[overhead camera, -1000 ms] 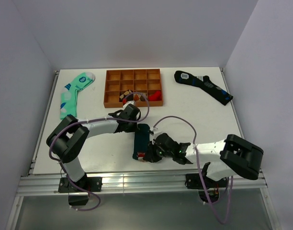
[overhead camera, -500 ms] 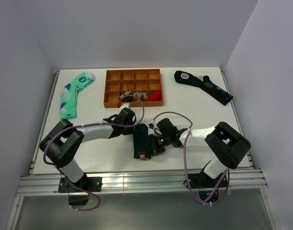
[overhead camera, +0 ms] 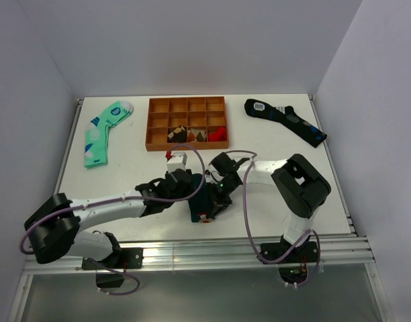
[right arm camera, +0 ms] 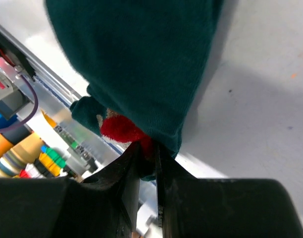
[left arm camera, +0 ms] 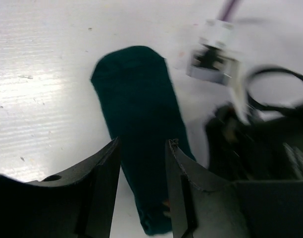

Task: Roll the socks
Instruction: Roll the sock at the center of the board.

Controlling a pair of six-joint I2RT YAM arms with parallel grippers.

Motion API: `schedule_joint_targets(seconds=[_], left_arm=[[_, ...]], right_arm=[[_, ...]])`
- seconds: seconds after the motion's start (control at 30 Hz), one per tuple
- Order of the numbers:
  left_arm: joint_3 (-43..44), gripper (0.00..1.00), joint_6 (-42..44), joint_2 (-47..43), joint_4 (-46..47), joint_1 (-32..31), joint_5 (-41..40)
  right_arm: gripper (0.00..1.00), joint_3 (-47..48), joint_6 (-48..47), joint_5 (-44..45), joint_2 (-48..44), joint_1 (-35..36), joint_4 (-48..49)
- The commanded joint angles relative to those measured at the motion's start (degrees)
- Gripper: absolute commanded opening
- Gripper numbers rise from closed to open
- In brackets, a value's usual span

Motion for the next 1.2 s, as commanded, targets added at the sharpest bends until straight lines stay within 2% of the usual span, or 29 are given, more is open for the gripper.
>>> schedule_joint_targets(seconds=[0.0, 0.13, 0.3, 0.43, 0.47, 0.5, 0.8, 0.9, 1.17], left_arm=[[-1.3, 0.46, 0.3, -6.6, -1.8, -5.4, -9.5], [-1.8, 0.44, 0.9, -9.1, -4.5, -14.8, -16.7], [-2.3, 0.45, -0.8, -6.2, -7.1, -22.2, -24.8], [-1.9, 0.49, 1.5, -3.4, -5.6, -25.6, -24.5], [-1.3, 0.58, 2.6, -2.9, -5.1, -26.1, -24.6], [-0.8, 0.59, 3.5, -2.0, -5.1, -26.8, -24.9], [1.8, 0.53, 17.9, 2.5, -1.6, -33.0, -21.4], [1.5, 0.54, 22.8, 2.2, 0.8, -33.2, -17.8], [6.4, 0.55, 28.3, 7.6, -3.5, -33.0, -13.2]], right_arm=[[0.0, 4.2, -4.3, 4.6, 3.5, -0.8, -10.5], [0.0, 7.2, -5.2, 4.7, 6.8, -0.9, -14.7], [0.0, 11.0, -7.6, 6.7, 10.0, -0.9, -19.6], [0.0, 12.9, -7.7, 7.1, 12.0, -0.9, -22.4], [0.0, 13.3, -7.8, 7.2, 12.3, -0.9, -22.7], [0.0, 13.9, -7.9, 7.4, 13.3, -0.9, -23.6], [0.0, 15.7, -9.7, 8.6, 15.7, -0.9, -26.1], [0.0, 15.7, -10.0, 8.7, 16.1, -0.8, -26.2], [0.0, 16.0, -10.4, 8.5, 16.8, -0.9, -26.0]])
